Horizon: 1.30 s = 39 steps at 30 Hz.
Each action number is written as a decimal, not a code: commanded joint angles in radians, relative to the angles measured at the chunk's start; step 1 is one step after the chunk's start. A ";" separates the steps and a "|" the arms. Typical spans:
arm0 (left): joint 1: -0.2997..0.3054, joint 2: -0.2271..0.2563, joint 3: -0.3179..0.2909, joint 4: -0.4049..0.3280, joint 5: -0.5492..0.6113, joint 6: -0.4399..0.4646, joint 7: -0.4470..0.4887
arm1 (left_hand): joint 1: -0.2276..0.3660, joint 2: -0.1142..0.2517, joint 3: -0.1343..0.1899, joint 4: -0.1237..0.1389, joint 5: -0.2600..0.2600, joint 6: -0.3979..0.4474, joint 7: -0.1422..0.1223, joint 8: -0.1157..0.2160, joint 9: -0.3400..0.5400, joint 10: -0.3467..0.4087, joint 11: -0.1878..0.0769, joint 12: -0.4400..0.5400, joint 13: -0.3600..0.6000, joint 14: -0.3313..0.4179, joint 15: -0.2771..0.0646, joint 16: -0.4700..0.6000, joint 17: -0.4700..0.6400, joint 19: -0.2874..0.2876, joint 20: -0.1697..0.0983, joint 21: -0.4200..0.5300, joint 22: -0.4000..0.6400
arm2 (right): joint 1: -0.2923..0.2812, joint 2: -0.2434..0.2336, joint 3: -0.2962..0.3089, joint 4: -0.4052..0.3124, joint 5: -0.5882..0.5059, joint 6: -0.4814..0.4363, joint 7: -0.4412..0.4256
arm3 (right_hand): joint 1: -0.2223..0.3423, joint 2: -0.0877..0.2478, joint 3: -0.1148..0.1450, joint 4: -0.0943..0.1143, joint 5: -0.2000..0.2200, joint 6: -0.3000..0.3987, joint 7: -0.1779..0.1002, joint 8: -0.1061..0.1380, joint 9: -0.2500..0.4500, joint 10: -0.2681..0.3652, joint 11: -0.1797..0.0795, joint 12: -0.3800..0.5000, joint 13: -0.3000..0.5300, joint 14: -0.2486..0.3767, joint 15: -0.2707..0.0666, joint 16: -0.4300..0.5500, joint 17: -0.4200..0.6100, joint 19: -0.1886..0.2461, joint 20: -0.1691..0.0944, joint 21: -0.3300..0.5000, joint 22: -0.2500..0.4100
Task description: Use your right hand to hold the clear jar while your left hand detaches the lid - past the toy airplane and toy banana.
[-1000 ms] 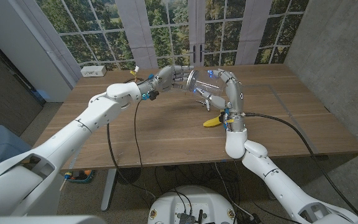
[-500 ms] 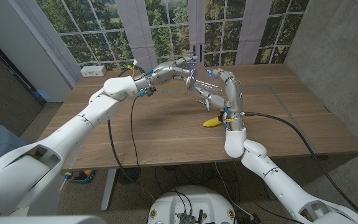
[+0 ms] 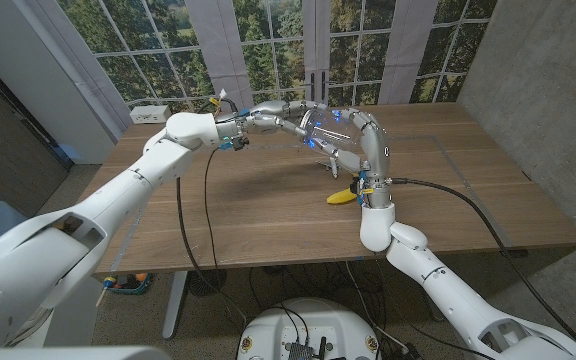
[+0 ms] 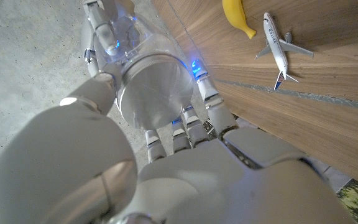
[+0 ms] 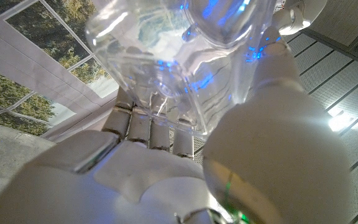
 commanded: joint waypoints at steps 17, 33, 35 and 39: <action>0.106 -0.014 -0.054 -0.107 0.048 -0.006 0.258 | 0.348 0.130 -0.226 0.006 0.008 0.235 0.169 0.202 0.140 0.312 0.013 0.216 0.226 0.370 -0.168 0.278 0.233 0.272 -0.270 0.151 0.032 | 0.006 0.002 0.005 0.012 0.010 0.008 0.000 | 0.082 0.091 0.095 0.092 0.004 0.283 -0.271 0.005 0.004 0.420 -0.406 -0.005 0.016 0.293 -0.442 0.002 0.005 -0.125 -0.234 0.007 0.003; 0.213 0.043 -0.098 -0.348 0.012 0.310 0.547 | 0.246 0.170 -0.237 0.029 -0.001 0.521 0.419 0.329 0.255 0.883 -0.002 0.294 0.181 0.964 -0.193 0.155 0.031 0.594 -0.273 0.512 0.018 | -0.007 0.031 0.050 0.017 -0.043 0.032 0.000 | 0.081 0.090 0.097 0.091 0.005 0.285 -0.272 0.003 0.004 0.418 -0.406 -0.011 0.022 0.293 -0.442 -0.001 0.005 -0.125 -0.234 0.008 0.003; 0.221 0.044 -0.107 -0.371 -0.027 0.372 0.568 | 0.225 0.190 -0.220 0.029 -0.005 0.568 0.421 0.323 0.252 0.930 0.014 0.274 0.140 0.996 -0.192 0.147 0.014 0.605 -0.273 0.527 0.014 | -0.009 0.036 0.058 0.019 -0.052 0.037 0.000 | 0.081 0.090 0.097 0.092 0.005 0.283 -0.273 0.002 0.004 0.417 -0.406 -0.013 0.021 0.293 -0.442 -0.001 0.005 -0.126 -0.235 0.007 0.003; 0.227 0.044 -0.118 -0.394 -0.090 0.452 0.589 | 0.181 0.228 -0.200 0.042 -0.011 0.627 0.424 0.315 0.255 0.981 0.022 0.258 0.096 1.037 -0.187 0.145 0.005 0.626 -0.272 0.545 0.011 | -0.015 0.049 0.077 0.019 -0.076 0.049 0.000 | 0.081 0.092 0.098 0.092 0.005 0.283 -0.273 0.002 0.005 0.419 -0.406 -0.014 0.022 0.294 -0.442 -0.002 0.005 -0.127 -0.235 0.008 0.003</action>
